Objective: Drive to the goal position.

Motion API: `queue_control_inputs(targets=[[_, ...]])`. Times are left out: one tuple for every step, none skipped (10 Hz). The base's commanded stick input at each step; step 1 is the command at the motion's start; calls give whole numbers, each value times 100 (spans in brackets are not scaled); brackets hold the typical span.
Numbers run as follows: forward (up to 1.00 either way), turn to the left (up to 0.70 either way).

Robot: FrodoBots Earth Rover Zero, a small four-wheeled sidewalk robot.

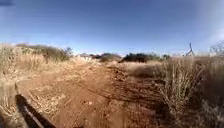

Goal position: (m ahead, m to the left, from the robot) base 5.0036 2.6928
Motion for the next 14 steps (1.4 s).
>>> queue_control_inputs(targets=[[50,0],[50,0],[50,0],[50,0],[50,0],[50,0],[50,0],[50,0],[50,0],[50,1],[50,9],[50,18],[50,35],[50,50]])
